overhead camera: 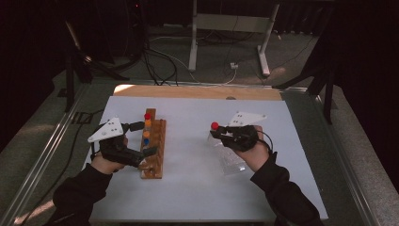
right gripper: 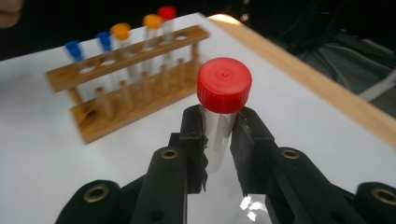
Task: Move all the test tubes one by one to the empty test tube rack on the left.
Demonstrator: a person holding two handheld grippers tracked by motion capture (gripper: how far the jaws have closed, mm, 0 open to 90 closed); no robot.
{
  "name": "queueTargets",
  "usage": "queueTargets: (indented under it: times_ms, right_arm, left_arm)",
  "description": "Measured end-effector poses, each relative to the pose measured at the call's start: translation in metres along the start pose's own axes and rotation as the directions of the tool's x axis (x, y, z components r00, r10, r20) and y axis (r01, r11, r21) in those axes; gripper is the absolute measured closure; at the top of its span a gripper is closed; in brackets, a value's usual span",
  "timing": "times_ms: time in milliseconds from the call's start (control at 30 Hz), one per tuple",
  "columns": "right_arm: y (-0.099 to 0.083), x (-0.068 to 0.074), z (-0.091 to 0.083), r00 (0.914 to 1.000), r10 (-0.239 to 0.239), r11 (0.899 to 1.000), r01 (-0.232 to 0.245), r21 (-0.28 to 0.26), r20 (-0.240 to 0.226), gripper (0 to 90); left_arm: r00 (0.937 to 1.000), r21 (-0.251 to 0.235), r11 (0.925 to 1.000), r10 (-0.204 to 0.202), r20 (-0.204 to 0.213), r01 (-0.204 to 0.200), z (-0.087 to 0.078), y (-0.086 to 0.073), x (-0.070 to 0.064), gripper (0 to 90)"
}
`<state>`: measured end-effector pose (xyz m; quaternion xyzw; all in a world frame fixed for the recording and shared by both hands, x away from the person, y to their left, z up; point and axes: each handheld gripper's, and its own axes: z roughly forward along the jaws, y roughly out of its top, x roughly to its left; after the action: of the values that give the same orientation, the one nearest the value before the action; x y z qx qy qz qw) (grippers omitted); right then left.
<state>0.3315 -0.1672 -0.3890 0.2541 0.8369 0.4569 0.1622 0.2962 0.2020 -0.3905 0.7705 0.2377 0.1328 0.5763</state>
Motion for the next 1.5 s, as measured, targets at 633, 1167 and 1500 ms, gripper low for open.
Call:
queueTargets:
  times_ms: [633,1167,1500]
  right_arm:
    - [-0.006,0.046,0.019,0.9876,-0.044,0.999,0.048,0.023,-0.151,75.2]
    - [-0.002,0.059,0.028,0.9789,-0.068,0.997,0.075,0.031,-0.193,75.2]
    - [0.000,0.061,0.029,0.9771,-0.074,0.996,0.082,0.035,-0.199,75.2]
  left_arm:
    - [0.9896,-0.004,0.9991,0.042,0.138,-0.042,0.037,0.009,-0.031,14.0]
    - [0.9835,0.044,0.9922,0.109,0.144,-0.117,0.067,0.007,-0.047,49.1]
    - [0.9810,0.050,0.9875,0.142,0.133,-0.150,0.076,0.005,-0.049,62.4]
